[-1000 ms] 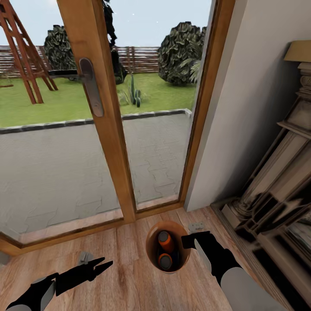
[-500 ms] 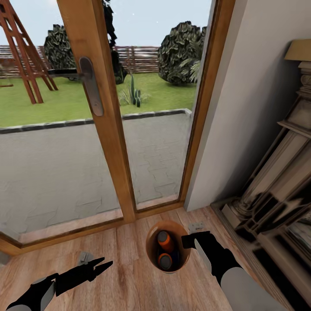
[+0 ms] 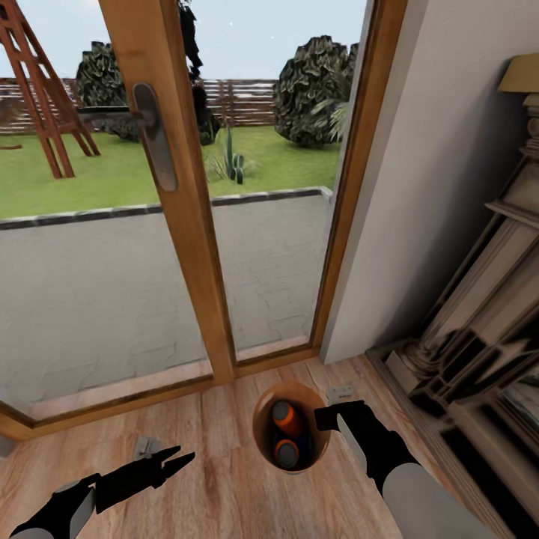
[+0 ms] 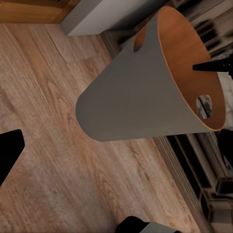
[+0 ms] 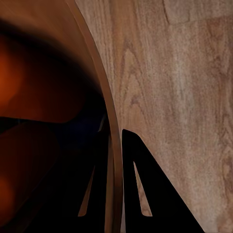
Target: Put the three can of soda from the living room inside the tash can in the kitchen.
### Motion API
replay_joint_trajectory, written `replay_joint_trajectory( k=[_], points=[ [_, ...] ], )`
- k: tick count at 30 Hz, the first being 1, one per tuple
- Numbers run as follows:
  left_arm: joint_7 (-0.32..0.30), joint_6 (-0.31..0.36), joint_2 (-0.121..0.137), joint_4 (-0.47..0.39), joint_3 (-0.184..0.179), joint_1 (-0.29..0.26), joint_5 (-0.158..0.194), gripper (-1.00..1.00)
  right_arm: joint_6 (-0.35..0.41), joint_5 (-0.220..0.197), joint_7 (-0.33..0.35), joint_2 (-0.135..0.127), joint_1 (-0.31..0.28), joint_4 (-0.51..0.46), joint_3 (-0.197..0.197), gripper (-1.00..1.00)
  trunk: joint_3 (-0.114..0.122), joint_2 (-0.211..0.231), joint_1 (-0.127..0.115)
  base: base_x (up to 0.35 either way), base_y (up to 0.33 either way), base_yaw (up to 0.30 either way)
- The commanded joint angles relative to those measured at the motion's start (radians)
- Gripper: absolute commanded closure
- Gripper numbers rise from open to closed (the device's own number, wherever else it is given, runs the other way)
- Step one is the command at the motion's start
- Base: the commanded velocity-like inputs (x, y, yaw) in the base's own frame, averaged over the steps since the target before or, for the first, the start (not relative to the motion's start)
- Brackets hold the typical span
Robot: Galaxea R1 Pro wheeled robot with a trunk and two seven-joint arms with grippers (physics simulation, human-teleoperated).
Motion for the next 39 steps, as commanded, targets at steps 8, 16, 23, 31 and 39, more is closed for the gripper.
replay_joint_trajectory(
  k=[8, 16, 23, 31, 39],
  points=[
    [-0.016, 0.001, 0.025, 0.000, 0.000, 0.000, 0.003, -1.00, -0.001, -0.013, 0.008, 0.000, 0.000, -0.001, 0.000, 1.00, -0.016, -0.035, 0.019, 0.000, 0.000, 0.000],
    [-0.076, 0.001, 0.027, 0.000, 0.000, 0.000, 0.002, -1.00, -0.100, -0.013, 0.011, 0.000, 0.001, 0.001, 0.002, 1.00, -0.041, -0.091, 0.050, 0.000, 0.000, 0.000],
    [-0.079, 0.001, 0.027, 0.000, 0.000, 0.000, 0.002, -1.00, -0.104, -0.013, 0.011, 0.000, 0.001, 0.001, 0.030, 1.00, -0.063, -0.140, 0.077, 0.000, 0.000, 0.000],
    [-0.079, 0.001, 0.027, 0.000, 0.000, 0.000, 0.002, -1.00, -0.106, -0.013, 0.011, -0.001, 0.001, 0.001, 0.115, 1.00, -0.088, -0.196, 0.107, 0.000, 0.000, 0.000],
    [-0.079, 0.001, 0.027, 0.000, 0.000, 0.000, 0.002, -1.00, -0.106, -0.013, 0.011, -0.001, 0.001, 0.001, 0.123, 1.00, -0.113, -0.252, 0.138, 0.000, 0.000, 0.000]
  ],
)
